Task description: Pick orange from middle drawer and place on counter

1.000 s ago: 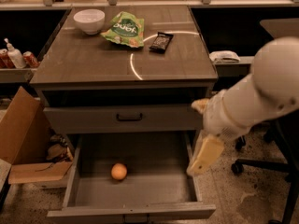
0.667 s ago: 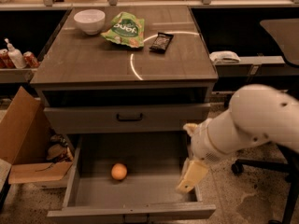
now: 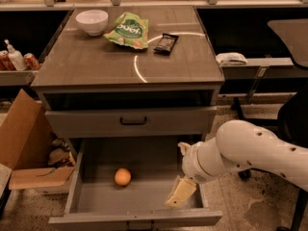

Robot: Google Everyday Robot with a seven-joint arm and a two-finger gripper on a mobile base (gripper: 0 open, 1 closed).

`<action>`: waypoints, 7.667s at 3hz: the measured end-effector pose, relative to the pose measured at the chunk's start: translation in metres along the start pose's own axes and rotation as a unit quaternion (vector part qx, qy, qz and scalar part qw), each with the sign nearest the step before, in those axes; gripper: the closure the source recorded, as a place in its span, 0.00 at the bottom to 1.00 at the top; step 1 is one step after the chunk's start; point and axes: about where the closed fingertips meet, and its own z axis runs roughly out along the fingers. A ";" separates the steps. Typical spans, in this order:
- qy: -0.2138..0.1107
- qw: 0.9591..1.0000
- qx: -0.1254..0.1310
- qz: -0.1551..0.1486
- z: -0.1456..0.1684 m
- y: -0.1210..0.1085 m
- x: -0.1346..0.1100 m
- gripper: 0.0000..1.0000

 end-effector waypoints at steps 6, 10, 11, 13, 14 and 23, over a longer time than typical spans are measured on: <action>-0.067 0.997 -0.021 0.025 0.155 -0.013 -0.010 0.00; -0.114 0.993 0.025 0.010 0.251 -0.052 -0.017 0.00; -0.120 0.993 0.017 0.005 0.271 -0.054 -0.025 0.00; -0.143 0.990 -0.001 -0.003 0.308 -0.053 -0.033 0.00; -0.151 0.988 -0.011 -0.009 0.323 -0.051 -0.037 0.00; -0.269 0.958 -0.037 -0.088 0.210 -0.048 -0.048 1.00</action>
Offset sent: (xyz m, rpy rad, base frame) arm 0.0399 0.0420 -0.0868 0.1116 0.0328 -0.0240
